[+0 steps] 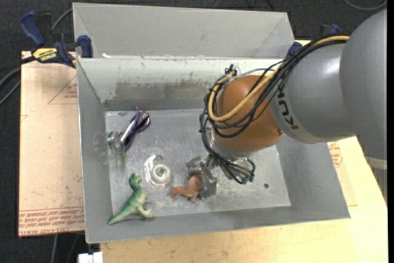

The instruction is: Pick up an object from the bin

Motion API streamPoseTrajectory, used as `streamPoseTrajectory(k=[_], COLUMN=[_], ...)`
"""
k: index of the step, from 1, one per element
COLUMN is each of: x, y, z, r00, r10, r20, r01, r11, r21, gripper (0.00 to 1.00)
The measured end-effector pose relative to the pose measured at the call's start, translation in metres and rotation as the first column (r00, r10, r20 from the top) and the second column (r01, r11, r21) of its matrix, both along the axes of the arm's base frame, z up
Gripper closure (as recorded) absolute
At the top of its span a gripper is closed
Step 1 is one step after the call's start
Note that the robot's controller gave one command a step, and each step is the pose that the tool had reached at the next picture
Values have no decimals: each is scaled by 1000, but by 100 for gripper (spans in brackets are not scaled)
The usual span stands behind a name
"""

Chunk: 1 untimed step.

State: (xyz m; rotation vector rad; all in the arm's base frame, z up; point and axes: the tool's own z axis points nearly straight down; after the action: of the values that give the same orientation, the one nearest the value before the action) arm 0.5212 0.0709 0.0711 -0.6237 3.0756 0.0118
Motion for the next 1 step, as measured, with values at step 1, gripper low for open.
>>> streamPoseTrajectory(k=[1], x=[0], y=[0], z=[0], r00=[1000], r10=[0], r20=[0], r01=[0], r11=[1000], r21=[0], gripper=[100])
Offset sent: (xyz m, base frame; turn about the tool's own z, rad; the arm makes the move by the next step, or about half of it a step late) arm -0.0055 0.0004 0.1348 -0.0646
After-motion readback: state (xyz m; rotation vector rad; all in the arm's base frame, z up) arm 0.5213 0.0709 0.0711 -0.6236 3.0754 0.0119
